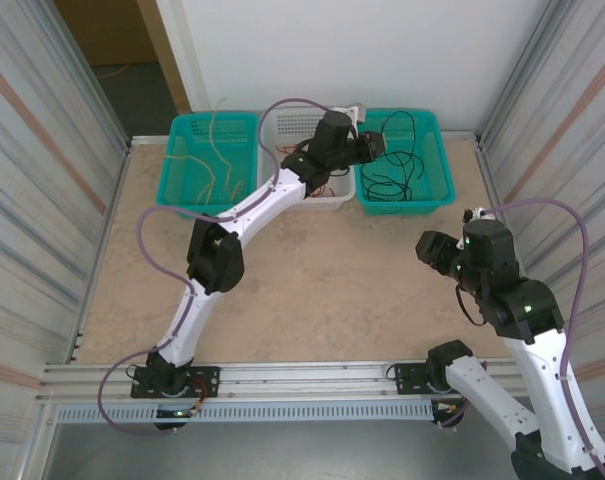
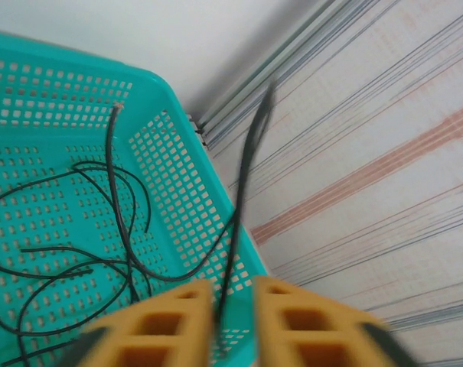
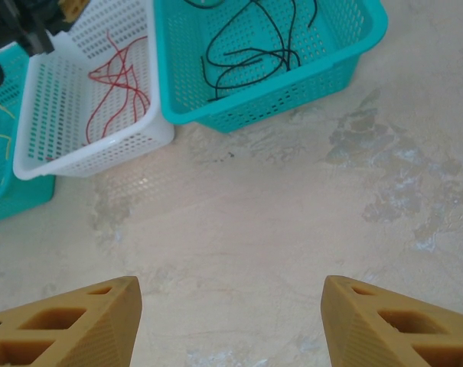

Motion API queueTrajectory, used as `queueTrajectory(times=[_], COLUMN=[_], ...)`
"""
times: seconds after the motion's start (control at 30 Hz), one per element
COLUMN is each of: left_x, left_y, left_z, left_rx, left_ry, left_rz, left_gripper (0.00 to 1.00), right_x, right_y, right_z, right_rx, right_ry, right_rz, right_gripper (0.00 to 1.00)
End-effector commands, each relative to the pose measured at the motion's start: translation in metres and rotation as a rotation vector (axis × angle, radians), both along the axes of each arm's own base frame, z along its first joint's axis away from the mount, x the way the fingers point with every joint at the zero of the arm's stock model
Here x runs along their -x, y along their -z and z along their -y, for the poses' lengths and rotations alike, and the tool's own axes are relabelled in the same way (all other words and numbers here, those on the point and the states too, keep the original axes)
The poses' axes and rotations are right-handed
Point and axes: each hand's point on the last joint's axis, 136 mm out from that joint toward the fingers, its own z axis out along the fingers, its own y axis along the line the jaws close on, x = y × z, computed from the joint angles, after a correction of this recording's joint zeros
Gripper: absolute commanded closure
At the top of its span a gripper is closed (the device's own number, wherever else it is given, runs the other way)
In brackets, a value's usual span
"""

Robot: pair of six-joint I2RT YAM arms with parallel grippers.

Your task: Untangle the cables

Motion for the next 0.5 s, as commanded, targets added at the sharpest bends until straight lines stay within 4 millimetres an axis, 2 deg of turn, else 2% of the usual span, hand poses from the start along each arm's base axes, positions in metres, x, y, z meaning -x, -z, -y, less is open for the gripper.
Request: queueTrajectory(times=[0.0, 0.03, 0.13, 0.27, 0.33, 0.37, 0.4, 0.43, 0.47], left_x=[0.006, 0.007, 0.008, 0.018, 0.031, 0.037, 0.049, 0.056, 0.064], left_y=[0.019, 0.020, 0.016, -0.009, -0.026, -0.028, -0.045, -0.047, -0.050], left_z=[0.011, 0.011, 0.003, -0.017, -0.033, -0.042, -0.056, -0.073, -0.093], left_rx=[-0.040, -0.045, -0.073, -0.062, -0.059, -0.084, -0.096, -0.137, -0.182], left_ry=[0.058, 0.067, 0.050, 0.044, 0.041, 0.035, 0.025, -0.006, -0.048], left_rz=[-0.052, -0.051, -0.045, -0.022, 0.011, 0.038, 0.077, 0.106, 0.148], left_gripper=[0.08, 0.01, 0.01, 0.01, 0.01, 0.01, 0.01, 0.01, 0.01], right_x=[-0.004, -0.006, -0.011, -0.017, -0.019, -0.020, -0.020, -0.021, -0.022], right_y=[-0.010, -0.011, -0.017, -0.026, -0.034, -0.039, -0.043, -0.048, -0.052], right_z=[-0.003, -0.003, -0.005, -0.007, -0.008, -0.007, -0.005, -0.004, -0.006], right_rx=[-0.005, -0.006, -0.012, -0.017, -0.022, -0.024, -0.026, -0.023, -0.024], right_ry=[-0.015, -0.015, -0.019, -0.022, -0.021, -0.019, -0.011, -0.012, -0.026], right_rz=[0.019, 0.024, 0.039, 0.060, 0.089, 0.117, 0.147, 0.187, 0.239], right_gripper=[0.37, 0.37, 0.36, 0.35, 0.34, 0.33, 0.31, 0.27, 0.11])
